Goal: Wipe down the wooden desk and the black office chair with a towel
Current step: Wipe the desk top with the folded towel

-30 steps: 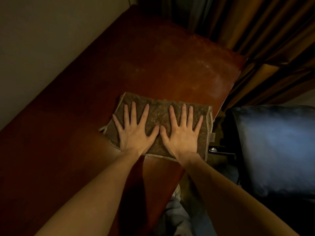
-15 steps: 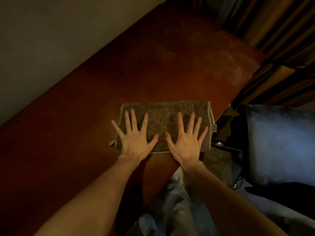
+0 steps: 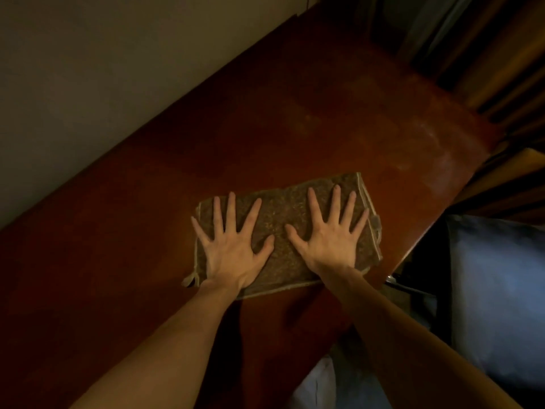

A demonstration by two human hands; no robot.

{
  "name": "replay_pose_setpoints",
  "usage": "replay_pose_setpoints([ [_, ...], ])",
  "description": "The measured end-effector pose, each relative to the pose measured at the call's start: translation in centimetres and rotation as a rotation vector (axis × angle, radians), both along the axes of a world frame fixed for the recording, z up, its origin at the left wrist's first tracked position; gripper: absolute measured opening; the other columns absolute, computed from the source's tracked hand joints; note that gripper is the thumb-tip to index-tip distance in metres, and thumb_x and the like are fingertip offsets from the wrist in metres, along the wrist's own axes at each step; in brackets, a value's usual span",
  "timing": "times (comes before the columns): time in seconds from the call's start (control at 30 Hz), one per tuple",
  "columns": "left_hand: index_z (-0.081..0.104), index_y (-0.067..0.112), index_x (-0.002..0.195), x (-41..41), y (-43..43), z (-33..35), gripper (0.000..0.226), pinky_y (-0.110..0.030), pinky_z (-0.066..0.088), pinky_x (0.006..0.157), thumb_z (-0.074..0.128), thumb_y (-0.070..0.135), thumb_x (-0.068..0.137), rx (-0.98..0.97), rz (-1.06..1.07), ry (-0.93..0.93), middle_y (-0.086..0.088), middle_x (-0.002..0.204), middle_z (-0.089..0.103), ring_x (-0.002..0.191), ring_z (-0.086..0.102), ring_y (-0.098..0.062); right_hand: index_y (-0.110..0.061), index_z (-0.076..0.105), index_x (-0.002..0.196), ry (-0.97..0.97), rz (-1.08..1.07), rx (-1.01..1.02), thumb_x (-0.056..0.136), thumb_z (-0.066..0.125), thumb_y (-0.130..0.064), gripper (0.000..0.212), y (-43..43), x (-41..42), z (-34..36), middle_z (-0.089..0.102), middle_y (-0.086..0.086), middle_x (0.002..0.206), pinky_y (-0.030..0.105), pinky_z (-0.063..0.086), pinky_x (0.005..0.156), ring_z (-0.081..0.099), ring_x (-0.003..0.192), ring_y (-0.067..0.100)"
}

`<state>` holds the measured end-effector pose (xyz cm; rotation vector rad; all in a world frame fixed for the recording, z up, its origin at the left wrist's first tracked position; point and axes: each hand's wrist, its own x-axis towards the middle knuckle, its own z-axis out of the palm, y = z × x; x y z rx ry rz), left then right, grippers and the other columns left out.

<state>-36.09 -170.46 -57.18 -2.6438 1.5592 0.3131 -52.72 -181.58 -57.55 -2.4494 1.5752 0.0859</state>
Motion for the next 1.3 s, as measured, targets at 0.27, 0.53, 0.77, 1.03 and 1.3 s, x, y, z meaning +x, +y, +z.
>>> replay_pose_setpoints([
  [0.27,-0.009,0.046,0.160,5.2,-6.4,0.0,0.079,-0.076,0.001,0.115,0.008,0.080,0.091,-0.033,0.109,-0.003,-0.007,0.171,-0.013,0.157,-0.014,-0.034,-0.037,0.007,0.164,-0.018,0.121,-0.044,0.088,0.015,-0.087,0.091,-7.9,6.3,0.3,0.000,0.015,0.172,0.071,-0.001,0.119,-0.009,0.156,0.044],
  [0.53,-0.002,0.047,0.161,8.6,-9.4,-0.1,0.079,-0.075,-0.001,0.116,0.019,0.078,0.092,-0.073,0.182,-0.001,-0.004,0.172,-0.011,0.157,-0.013,-0.032,-0.036,0.004,0.164,0.000,0.285,-0.073,0.092,0.015,-0.085,0.088,-12.3,10.4,0.3,0.000,0.015,0.171,0.070,0.001,0.119,-0.009,0.156,0.043],
  [0.77,0.004,0.046,0.161,11.6,-11.3,-0.4,0.078,-0.076,0.002,0.116,0.020,0.078,0.092,-0.108,0.231,-0.023,-0.005,0.172,-0.004,0.158,-0.008,-0.033,-0.037,0.002,0.164,0.001,0.363,-0.085,0.093,0.013,-0.082,0.085,-15.1,14.3,0.1,-0.002,0.013,0.172,0.069,0.003,0.120,-0.010,0.156,0.041],
  [1.03,0.000,0.047,0.161,15.0,-14.1,-0.6,0.078,-0.076,0.004,0.116,0.012,0.081,0.091,-0.094,0.274,-0.067,-0.006,0.172,-0.004,0.158,-0.007,-0.034,-0.040,-0.005,0.163,0.014,0.424,-0.090,0.092,0.011,-0.083,0.084,-18.7,18.5,-0.1,-0.010,0.009,0.172,0.067,-0.002,0.121,-0.015,0.156,0.038],
  [1.3,-0.005,0.047,0.160,18.8,-17.1,-0.8,0.079,-0.075,0.000,0.116,0.003,0.080,0.089,-0.104,0.337,-0.074,-0.005,0.172,-0.010,0.157,-0.013,-0.032,-0.042,-0.005,0.162,0.023,0.426,-0.087,0.089,0.009,-0.083,0.085,-21.8,23.5,-0.2,-0.010,0.008,0.172,0.067,-0.006,0.121,-0.016,0.156,0.038],
])
